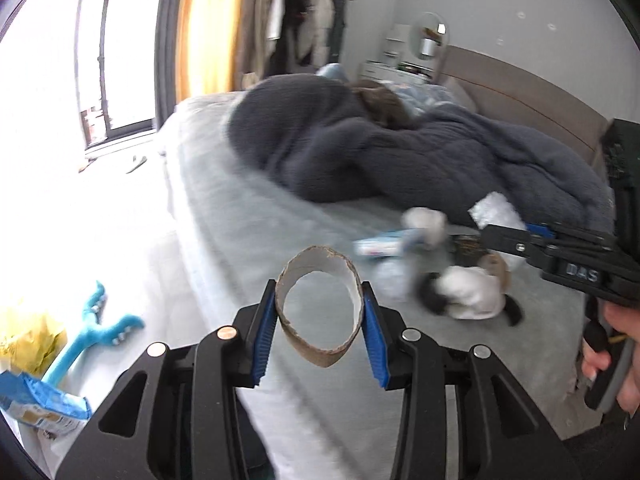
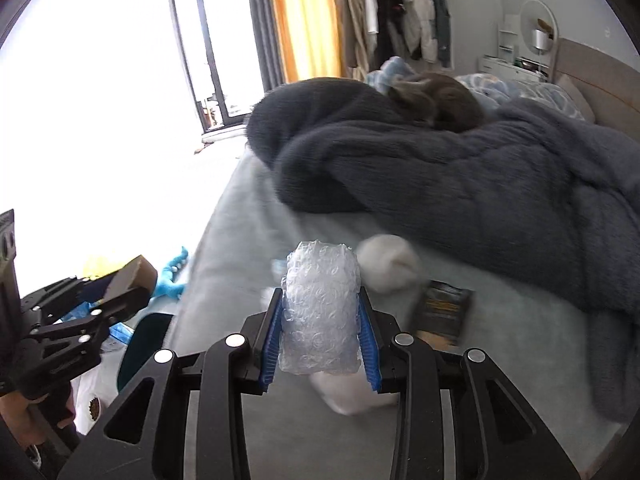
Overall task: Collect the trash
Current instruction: 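Carry both held rolls over the teal trash bin, then open the left tool to drop the tape roll while the right tool drops the bubble wrap, then move both tools back toward the trash items on the bed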
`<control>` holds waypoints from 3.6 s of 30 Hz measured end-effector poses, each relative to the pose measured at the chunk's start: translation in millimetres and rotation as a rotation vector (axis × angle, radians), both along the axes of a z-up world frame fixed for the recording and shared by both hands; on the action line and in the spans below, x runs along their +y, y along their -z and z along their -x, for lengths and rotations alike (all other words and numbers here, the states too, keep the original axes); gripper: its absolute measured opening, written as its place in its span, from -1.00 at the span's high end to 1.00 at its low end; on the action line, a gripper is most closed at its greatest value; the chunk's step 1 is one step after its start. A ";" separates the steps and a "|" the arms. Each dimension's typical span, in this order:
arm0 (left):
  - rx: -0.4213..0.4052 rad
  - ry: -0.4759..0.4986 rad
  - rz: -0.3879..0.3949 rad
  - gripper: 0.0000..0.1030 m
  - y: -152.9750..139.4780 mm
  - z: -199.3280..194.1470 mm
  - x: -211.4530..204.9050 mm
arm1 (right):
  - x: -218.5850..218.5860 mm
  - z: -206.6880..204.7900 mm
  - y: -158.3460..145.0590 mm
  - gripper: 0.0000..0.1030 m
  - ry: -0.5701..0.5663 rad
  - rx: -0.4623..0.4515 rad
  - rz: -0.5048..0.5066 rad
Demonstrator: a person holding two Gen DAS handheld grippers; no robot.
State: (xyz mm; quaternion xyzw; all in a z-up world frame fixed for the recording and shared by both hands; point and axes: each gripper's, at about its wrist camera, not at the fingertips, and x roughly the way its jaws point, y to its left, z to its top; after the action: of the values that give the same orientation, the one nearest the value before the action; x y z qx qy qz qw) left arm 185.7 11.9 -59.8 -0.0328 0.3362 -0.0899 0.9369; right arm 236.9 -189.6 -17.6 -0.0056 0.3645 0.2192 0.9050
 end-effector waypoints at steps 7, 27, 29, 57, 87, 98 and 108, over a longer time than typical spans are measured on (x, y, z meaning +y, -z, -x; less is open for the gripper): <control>0.018 -0.094 -0.049 0.17 16.9 7.0 51.2 | 49.9 5.2 -9.9 0.32 -0.051 -0.028 -0.048; 0.327 -0.203 -0.018 0.17 112.3 22.2 156.8 | 177.9 9.9 18.2 0.32 -0.228 0.060 -0.065; 0.370 -0.195 -0.026 0.17 125.9 25.1 160.1 | 189.3 11.0 23.7 0.32 -0.242 0.079 -0.065; 0.553 -0.281 0.102 -0.33 150.3 63.6 228.9 | 297.5 16.2 139.4 0.32 -0.315 0.394 0.047; 0.131 -0.350 0.048 -0.53 27.2 92.8 256.9 | 329.3 32.2 214.4 0.26 -0.356 0.507 0.229; 0.016 -0.327 0.027 -0.60 -17.2 90.1 226.6 | 315.7 41.5 194.2 -0.33 -0.391 0.493 0.223; -0.037 -0.284 0.029 -0.66 -37.3 77.3 186.3 | 276.2 42.9 122.8 -0.40 -0.418 0.366 0.092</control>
State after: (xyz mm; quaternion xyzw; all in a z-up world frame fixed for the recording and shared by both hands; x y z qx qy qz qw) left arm 108.3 198.2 -22.4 -0.0918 0.3094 0.0381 0.9457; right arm 194.0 86.6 -140.4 -0.0818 0.5222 0.3817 0.7582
